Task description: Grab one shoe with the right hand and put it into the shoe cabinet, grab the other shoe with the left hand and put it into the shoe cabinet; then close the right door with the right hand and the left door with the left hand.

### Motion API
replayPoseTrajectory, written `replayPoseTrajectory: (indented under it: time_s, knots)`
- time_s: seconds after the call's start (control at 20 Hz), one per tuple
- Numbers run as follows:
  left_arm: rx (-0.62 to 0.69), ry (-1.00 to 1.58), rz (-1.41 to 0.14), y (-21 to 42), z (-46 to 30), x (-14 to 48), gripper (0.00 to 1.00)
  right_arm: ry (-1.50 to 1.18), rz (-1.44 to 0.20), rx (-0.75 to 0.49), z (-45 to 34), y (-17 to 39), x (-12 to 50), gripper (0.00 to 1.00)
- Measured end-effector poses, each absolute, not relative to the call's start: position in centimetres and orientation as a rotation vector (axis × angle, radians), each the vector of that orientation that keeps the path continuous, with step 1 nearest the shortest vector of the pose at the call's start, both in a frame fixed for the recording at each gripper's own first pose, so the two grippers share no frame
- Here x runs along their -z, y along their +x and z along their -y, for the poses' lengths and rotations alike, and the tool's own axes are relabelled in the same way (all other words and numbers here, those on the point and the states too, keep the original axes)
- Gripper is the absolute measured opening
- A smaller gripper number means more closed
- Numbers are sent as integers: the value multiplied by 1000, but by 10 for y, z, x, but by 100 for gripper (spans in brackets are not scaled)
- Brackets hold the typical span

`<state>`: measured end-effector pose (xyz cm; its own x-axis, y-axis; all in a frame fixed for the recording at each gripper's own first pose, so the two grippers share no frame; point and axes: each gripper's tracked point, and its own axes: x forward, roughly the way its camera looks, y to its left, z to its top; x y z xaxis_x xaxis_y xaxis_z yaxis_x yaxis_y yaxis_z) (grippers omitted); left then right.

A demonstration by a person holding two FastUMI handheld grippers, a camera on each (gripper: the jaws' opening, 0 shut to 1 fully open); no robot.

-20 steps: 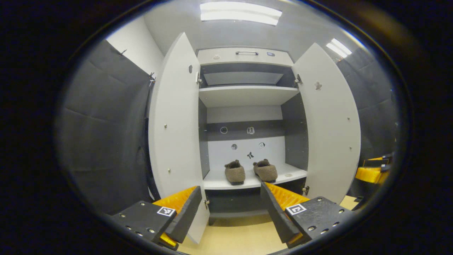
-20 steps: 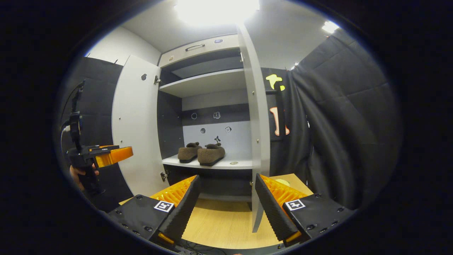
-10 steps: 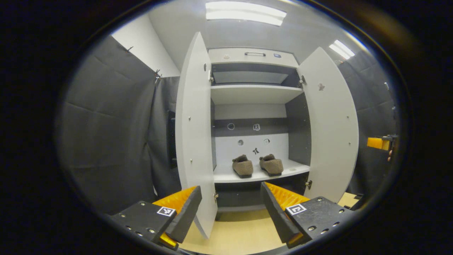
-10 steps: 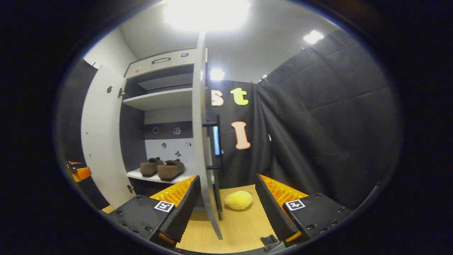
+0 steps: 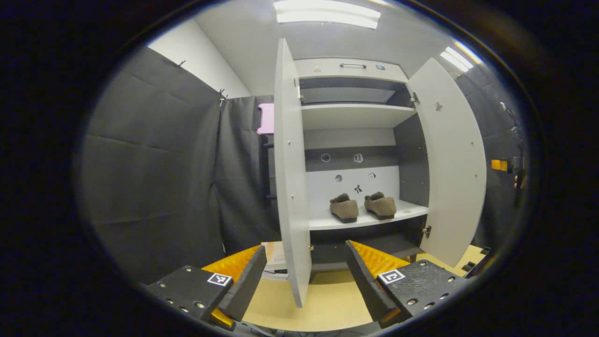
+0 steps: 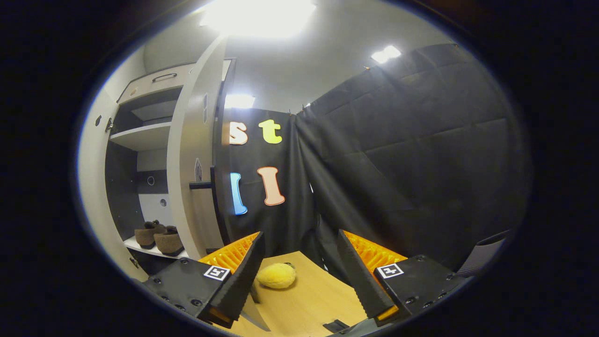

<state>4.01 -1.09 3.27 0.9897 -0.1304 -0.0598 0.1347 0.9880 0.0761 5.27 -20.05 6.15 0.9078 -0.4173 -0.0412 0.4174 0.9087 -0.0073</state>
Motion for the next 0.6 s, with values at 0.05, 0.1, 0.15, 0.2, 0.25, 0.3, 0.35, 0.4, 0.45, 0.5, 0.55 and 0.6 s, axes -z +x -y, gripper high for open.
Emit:
replayPoseTrajectory:
  time_s: [0.05, 0.1, 0.15, 0.2, 0.25, 0.3, 0.35, 0.4, 0.45, 0.5, 0.55, 0.6]
  knots:
    - [117, 75, -56, 40, -1, -33, 97, -11, -45, 432, 197, 56, -62, 98]
    - [101, 67, -54, 40, -11, -34, 97, -14, -51, 427, 193, 61, -62, 98]
    - [86, 58, -53, 40, -20, -34, 97, -7, -58, 419, 187, 64, -62, 98]
    - [69, 49, -52, 40, -30, -34, 97, 9, -63, 403, 181, 68, -60, 92]
    - [53, 41, -52, 41, -39, -34, 97, 17, -68, 404, 176, 71, -57, 92]
    - [39, 37, -51, 42, -48, -33, 97, 6, -66, 414, 175, 70, -56, 98]
    - [26, 35, -50, 42, -57, -34, 97, -14, -59, 423, 174, 72, -57, 96]
    - [17, 35, -47, 42, -64, -35, 97, -31, -59, 428, 170, 70, -57, 96]
    - [11, 34, -45, 42, -71, -35, 97, -47, -59, 430, 167, 69, -59, 92]
    - [7, 32, -44, 44, -77, -34, 100, -61, -61, 431, 164, 69, -59, 92]
    - [4, 29, -45, 46, -83, -33, 100, -68, -61, 431, 159, 66, -61, 91]
    - [1, 24, -48, 47, -88, -32, 100, -70, -58, 432, 157, 66, -62, 92]
